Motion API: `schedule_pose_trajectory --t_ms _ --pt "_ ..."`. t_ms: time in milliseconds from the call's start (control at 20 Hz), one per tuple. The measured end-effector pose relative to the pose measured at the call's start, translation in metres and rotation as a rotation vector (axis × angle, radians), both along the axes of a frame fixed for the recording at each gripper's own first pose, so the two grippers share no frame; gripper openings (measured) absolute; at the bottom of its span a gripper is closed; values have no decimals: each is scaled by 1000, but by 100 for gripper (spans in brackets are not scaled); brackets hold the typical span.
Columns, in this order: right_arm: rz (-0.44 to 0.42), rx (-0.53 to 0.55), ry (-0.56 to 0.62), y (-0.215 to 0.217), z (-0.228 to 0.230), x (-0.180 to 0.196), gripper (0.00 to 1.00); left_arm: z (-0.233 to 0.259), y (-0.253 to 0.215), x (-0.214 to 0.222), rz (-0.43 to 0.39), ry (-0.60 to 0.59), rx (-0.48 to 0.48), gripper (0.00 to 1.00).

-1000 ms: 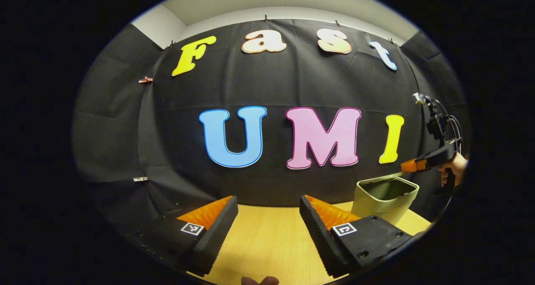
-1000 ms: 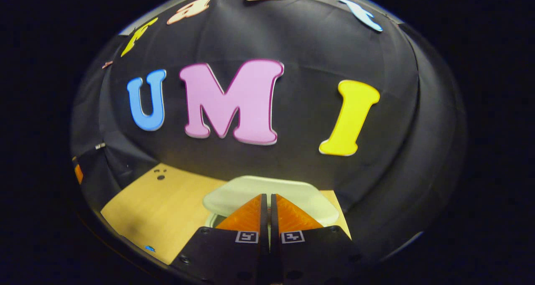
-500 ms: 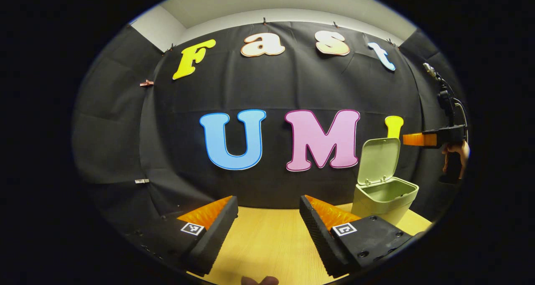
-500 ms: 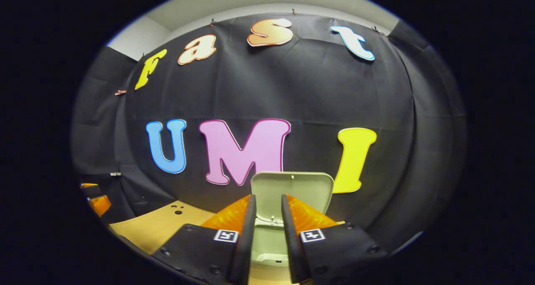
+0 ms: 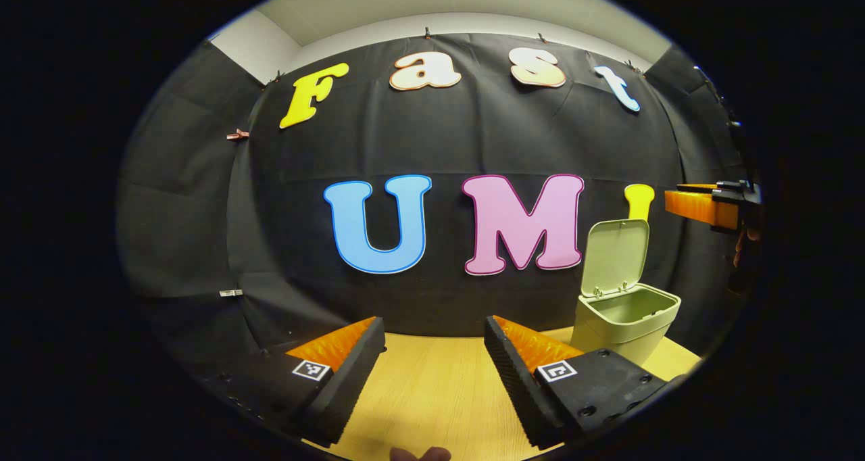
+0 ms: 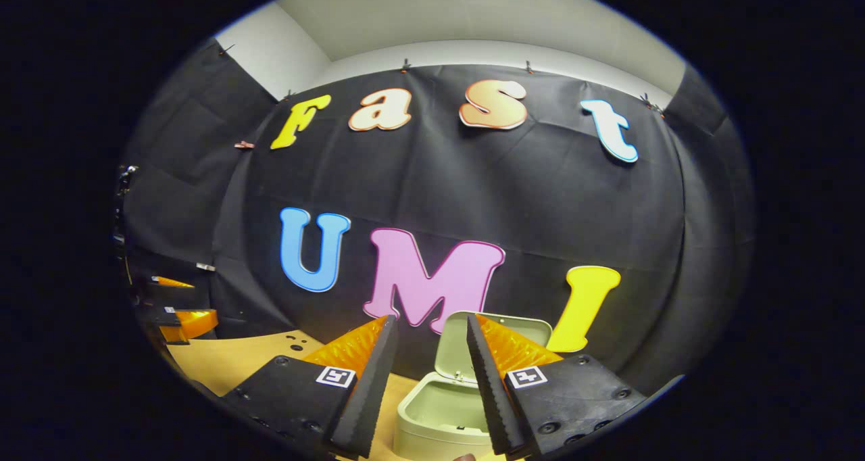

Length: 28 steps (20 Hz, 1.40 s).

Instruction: Press the lid of the desktop garbage bin to open it, pick up the crumpled paper on the desktop and throw it into the bin, then pick up the pop can on the desktop and drop it into the bin, and finally close the garbage bin lid.

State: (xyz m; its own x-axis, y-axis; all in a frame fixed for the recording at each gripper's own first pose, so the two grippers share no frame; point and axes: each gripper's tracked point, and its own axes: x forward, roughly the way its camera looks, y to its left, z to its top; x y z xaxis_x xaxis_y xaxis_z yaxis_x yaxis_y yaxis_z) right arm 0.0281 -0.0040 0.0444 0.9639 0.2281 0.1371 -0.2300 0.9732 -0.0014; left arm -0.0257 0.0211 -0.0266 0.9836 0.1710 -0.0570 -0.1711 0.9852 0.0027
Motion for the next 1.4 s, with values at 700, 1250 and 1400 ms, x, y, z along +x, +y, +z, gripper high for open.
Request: schedule_pose_trajectory --t_ms 700,1250,1400 --pt "99 28 165 53 -69 -57 77 -78 -6 -6 -73 132 0 96" --pt "82 27 364 52 -133 -71 77 -223 -17 -44 -133 442 -17 97" --pt "97 24 398 58 -144 -73 77 -259 -16 -56 -129 514 -34 97"
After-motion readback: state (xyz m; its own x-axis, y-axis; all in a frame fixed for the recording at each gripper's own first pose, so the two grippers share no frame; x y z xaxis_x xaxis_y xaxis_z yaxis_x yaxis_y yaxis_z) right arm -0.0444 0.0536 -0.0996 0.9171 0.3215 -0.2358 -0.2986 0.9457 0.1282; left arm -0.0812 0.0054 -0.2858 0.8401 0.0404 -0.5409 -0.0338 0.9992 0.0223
